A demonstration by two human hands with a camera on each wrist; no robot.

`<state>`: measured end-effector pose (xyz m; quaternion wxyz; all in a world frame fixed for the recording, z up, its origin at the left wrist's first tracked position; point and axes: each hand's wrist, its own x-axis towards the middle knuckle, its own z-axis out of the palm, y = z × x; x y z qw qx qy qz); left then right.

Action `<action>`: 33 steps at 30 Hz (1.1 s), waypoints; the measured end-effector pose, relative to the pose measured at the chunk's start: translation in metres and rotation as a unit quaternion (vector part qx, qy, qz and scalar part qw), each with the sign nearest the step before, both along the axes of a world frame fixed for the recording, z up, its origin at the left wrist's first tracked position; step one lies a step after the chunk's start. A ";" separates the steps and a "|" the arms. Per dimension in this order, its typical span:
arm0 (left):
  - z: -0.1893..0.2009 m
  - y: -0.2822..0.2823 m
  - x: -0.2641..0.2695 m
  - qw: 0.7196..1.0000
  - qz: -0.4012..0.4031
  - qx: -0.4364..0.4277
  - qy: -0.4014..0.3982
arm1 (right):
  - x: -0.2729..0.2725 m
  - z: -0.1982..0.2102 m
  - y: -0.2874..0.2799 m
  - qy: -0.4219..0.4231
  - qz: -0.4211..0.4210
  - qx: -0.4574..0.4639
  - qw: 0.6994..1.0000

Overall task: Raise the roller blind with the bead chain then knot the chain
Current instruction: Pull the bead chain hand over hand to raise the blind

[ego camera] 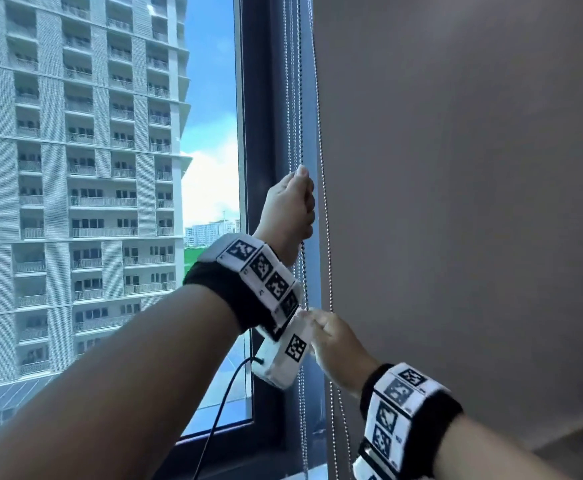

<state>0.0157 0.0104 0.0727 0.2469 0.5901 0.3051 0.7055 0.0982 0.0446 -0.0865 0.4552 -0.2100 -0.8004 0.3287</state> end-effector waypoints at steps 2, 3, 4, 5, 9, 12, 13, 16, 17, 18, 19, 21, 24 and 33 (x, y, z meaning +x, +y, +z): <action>-0.009 -0.003 -0.004 1.000 0.000 0.002 0.008 | 0.004 0.009 -0.003 0.012 0.006 0.001 1.000; -0.016 -0.003 -0.006 1.000 0.004 0.003 0.014 | 0.006 0.017 -0.005 0.025 0.007 0.011 1.000; -0.025 -0.003 -0.007 1.000 0.006 0.001 0.018 | 0.006 0.025 -0.005 0.042 0.005 0.013 0.999; -0.035 -0.003 -0.008 1.000 0.010 -0.002 0.020 | 0.005 0.034 -0.002 0.062 0.001 0.011 0.998; -0.079 -0.001 -0.008 0.999 0.010 -0.039 0.017 | 0.003 0.075 0.000 0.147 0.011 0.005 0.989; -0.106 -0.005 -0.005 0.998 -0.008 -0.058 0.026 | 0.002 0.102 -0.008 0.165 0.001 -0.001 0.986; -0.112 -0.006 -0.005 0.997 -0.013 -0.065 0.030 | 0.001 0.110 -0.011 0.174 0.012 -0.002 0.985; -0.128 -0.007 -0.002 0.996 -0.014 -0.079 0.045 | -0.002 0.132 -0.018 0.195 0.039 -0.005 0.980; -0.134 -0.004 -0.001 0.995 -0.011 -0.081 0.049 | -0.004 0.137 -0.019 0.205 0.047 -0.010 0.978; -0.141 -0.002 0.000 0.995 -0.013 -0.085 0.050 | -0.006 0.140 -0.021 0.214 0.055 -0.019 0.975; -0.146 -0.001 0.000 0.994 -0.024 -0.091 0.048 | -0.007 0.141 -0.021 0.220 0.055 -0.025 0.974; -0.157 0.001 0.000 0.992 -0.058 -0.108 0.036 | -0.010 0.138 -0.022 0.234 0.036 -0.022 0.971; -0.163 0.003 -0.003 0.985 -0.078 -0.153 0.029 | -0.012 0.129 -0.021 0.236 -0.005 0.027 0.971; -0.082 -0.002 -0.021 0.985 -0.118 -0.122 0.009 | -0.006 0.083 -0.021 0.213 0.009 0.012 0.977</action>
